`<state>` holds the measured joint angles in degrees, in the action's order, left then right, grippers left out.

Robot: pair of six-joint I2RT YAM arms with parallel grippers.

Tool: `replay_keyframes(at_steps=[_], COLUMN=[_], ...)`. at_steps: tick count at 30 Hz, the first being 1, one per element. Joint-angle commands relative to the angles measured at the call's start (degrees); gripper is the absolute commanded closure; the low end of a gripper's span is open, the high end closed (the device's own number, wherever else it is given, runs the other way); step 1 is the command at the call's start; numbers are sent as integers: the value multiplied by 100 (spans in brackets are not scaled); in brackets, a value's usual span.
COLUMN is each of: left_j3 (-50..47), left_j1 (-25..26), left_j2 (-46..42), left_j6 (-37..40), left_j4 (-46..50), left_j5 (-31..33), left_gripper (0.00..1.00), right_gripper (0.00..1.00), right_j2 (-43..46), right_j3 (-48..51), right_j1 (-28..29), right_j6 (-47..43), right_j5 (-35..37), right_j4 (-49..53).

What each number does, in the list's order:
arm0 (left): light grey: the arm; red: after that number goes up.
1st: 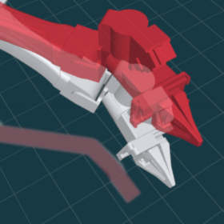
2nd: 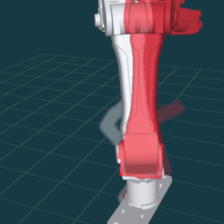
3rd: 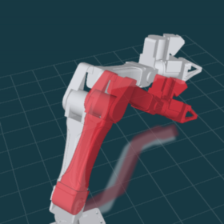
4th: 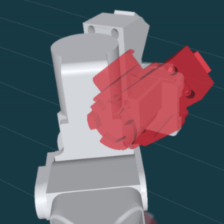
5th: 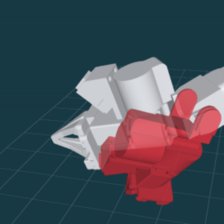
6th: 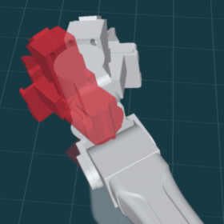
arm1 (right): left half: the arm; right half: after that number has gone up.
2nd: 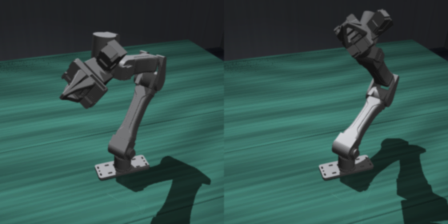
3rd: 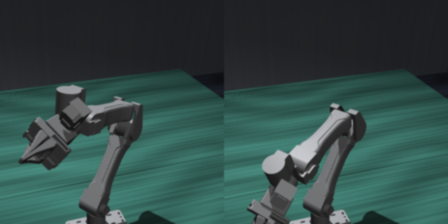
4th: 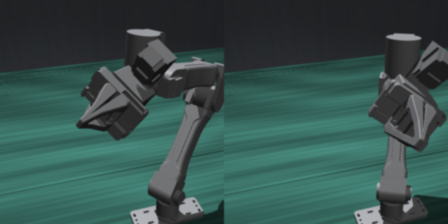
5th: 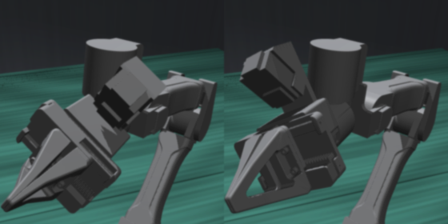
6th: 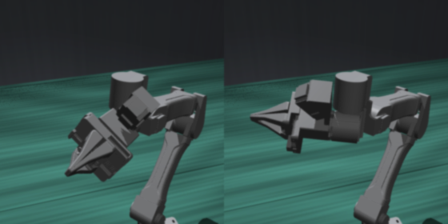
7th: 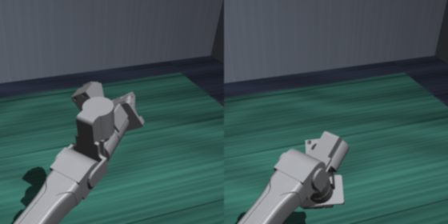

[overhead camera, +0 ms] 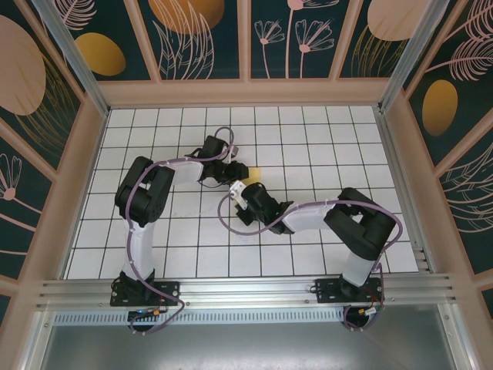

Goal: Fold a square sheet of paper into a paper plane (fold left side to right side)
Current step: Third fold the triangle at the center of the table.

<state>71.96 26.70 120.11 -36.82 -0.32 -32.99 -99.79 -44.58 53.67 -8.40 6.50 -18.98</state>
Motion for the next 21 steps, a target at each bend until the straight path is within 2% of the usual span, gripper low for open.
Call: replay_keyframes(at_steps=[1, 7, 14, 21], left_j3=[-16, -16, -29, -42], left_j1=[59, 81, 90, 106], left_j2=[271, 278, 283, 302], left_j6=[171, 157, 138, 113], left_j4=[304, 313, 313, 287], left_j5=[142, 164, 182, 180], left_gripper=[67, 68, 69, 69], right_gripper=[100, 100, 100, 100], right_j2=[153, 104, 93, -29], right_j3=[-234, -245, -159, -186], right_j1=[-244, -772, -1248, -1544], right_j6=[263, 691, 1126, 1314], right_j5=[-536, -1419, -2131, -2415], right_j4=[331, 457, 325, 402])
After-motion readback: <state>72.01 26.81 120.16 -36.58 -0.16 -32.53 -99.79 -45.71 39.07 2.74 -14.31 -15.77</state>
